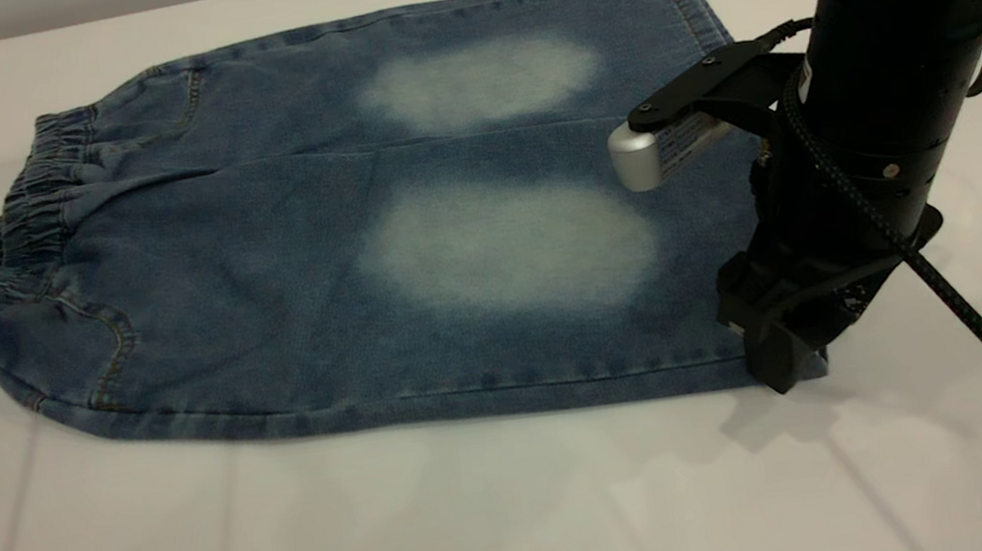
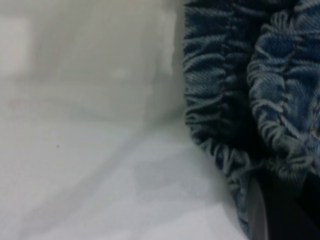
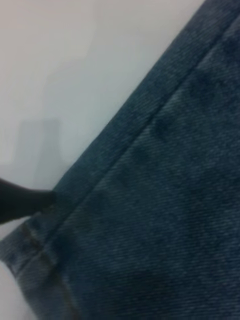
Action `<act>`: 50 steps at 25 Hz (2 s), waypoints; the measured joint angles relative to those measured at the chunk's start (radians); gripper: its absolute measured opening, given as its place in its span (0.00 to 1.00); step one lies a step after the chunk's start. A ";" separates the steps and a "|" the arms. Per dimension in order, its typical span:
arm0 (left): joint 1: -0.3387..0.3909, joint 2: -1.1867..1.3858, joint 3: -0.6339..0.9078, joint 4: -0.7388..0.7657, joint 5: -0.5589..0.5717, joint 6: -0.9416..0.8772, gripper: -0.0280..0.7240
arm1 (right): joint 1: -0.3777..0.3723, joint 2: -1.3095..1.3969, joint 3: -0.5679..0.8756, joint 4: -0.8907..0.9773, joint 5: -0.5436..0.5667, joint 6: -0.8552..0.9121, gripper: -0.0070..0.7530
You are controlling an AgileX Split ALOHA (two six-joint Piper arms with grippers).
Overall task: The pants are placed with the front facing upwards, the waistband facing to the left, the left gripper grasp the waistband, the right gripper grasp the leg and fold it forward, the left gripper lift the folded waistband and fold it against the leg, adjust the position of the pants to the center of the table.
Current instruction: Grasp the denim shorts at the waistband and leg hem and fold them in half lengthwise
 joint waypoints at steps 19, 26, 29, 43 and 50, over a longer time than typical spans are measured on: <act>0.000 0.000 0.000 -0.004 -0.002 0.001 0.12 | 0.000 0.013 -0.051 0.026 0.109 0.006 0.05; 0.000 0.000 -0.020 -0.008 0.005 0.015 0.12 | 0.000 -0.103 -0.148 0.026 0.160 0.007 0.05; -0.001 0.000 -0.035 -0.008 0.011 0.018 0.12 | 0.000 -0.137 -0.158 0.032 0.114 0.007 0.05; -0.002 0.000 -0.053 -0.008 0.027 0.024 0.12 | 0.000 -0.142 -0.160 0.055 0.074 0.006 0.05; -0.002 0.000 -0.053 -0.008 0.028 0.024 0.12 | 0.000 -0.142 -0.160 0.056 0.074 0.007 0.05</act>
